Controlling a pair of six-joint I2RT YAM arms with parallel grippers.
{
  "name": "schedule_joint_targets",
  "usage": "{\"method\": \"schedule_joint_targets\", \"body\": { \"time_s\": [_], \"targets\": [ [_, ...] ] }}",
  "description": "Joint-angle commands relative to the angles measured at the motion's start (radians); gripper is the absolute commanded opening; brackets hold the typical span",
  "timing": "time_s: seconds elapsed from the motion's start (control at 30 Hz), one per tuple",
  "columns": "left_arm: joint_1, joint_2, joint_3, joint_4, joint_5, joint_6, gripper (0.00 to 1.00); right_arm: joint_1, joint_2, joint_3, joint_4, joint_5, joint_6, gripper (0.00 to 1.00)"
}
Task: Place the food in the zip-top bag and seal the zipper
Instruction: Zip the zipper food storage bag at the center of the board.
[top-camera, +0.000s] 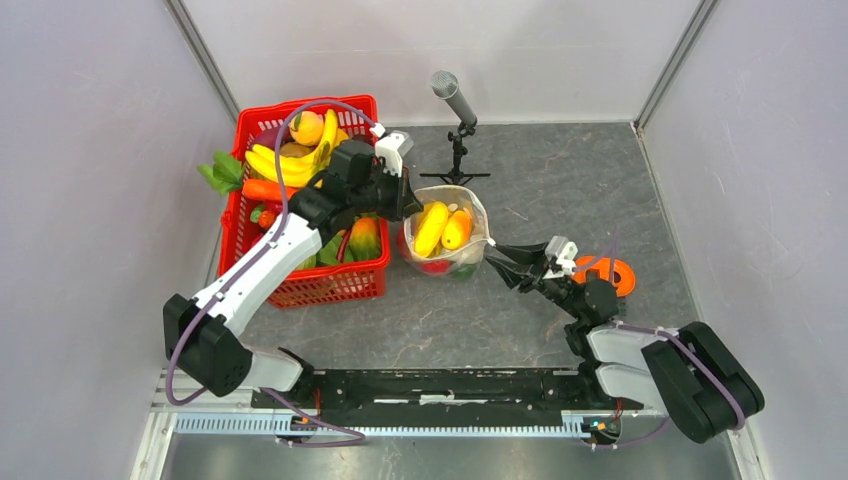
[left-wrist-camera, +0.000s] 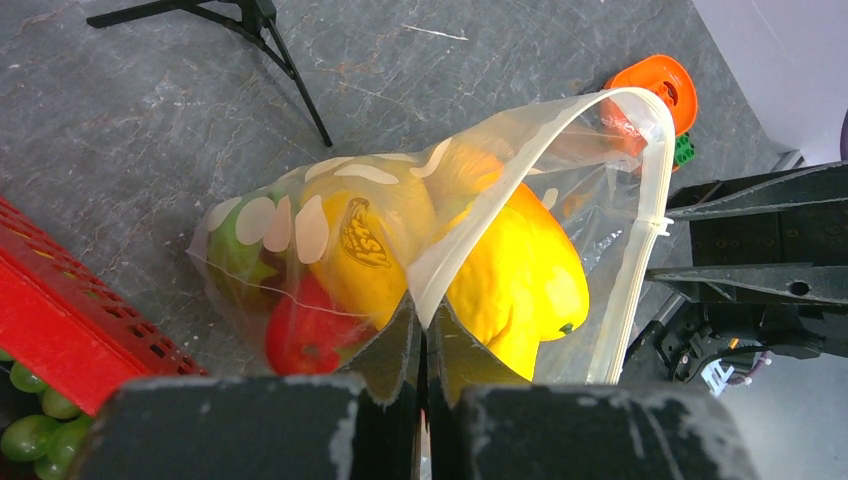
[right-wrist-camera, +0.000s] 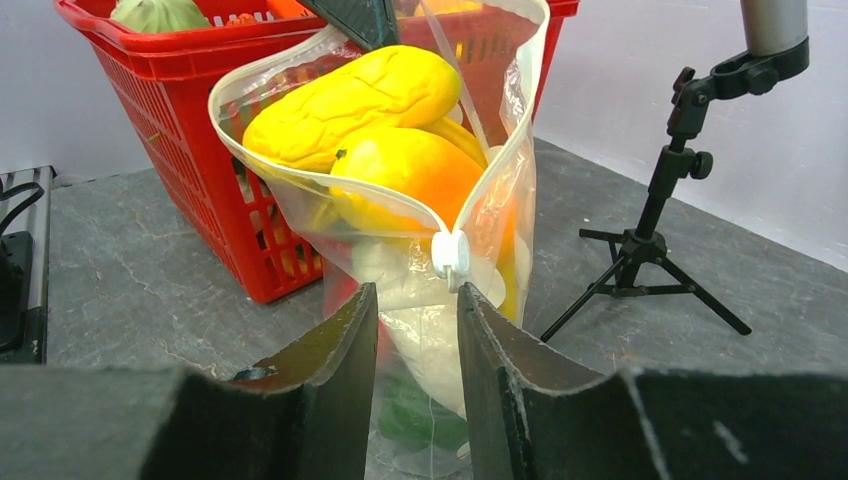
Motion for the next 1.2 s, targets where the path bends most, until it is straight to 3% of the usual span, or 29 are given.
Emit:
{"method": "schedule_joint_targets", "body": {
  "time_s": [0.0, 0.3, 0.43, 0.57, 0.77, 0.87, 0.97, 1.07, 1.17],
  "targets": [
    [0.004, -0.042, -0.004, 0.058, 0.03, -0.033, 0.02, 0.008, 0.051, 0.019, 0.155, 0.018, -0.034, 0.4],
    [0.004, -0.045, -0.005, 0.057, 0.038, -0.031, 0.02, 0.016, 0.229, 0.041, 0.418, 0.039, 0.05, 0.3],
    [0.004, -0.047, -0.005, 0.056, 0.038, -0.028, 0.02, 0.019, 0.245, 0.038, 0.468, 0.045, 0.066, 0.38],
    [0.004, -0.046, -0.004, 0.057, 0.038, -0.027, 0.02, 0.024, 0.184, 0.021, 0.398, 0.085, 0.017, 0.47],
    [0.004, -0.038, -0.005, 0.062, 0.044, -0.029, 0.02, 0.027, 0.14, 0.04, 0.331, 0.054, 0.0, 0.51],
    [0.004, -0.038, -0.008, 0.068, 0.048, -0.034, 0.02, 0.032, 0.153, 0.077, 0.277, 0.034, -0.003, 0.47],
    [0.004, -0.039, -0.007, 0.066, 0.049, -0.032, 0.02, 0.036, 0.179, 0.061, 0.382, 0.059, 0.025, 0.45],
    [0.004, -0.046, -0.01, 0.062, 0.046, -0.031, 0.02, 0.037, 0.183, 0.096, 0.337, 0.036, 0.028, 0.43],
    [0.004, -0.046, -0.009, 0.064, 0.046, -0.031, 0.02, 0.039, 0.201, 0.105, 0.351, 0.042, 0.028, 0.34]
  ]
}}
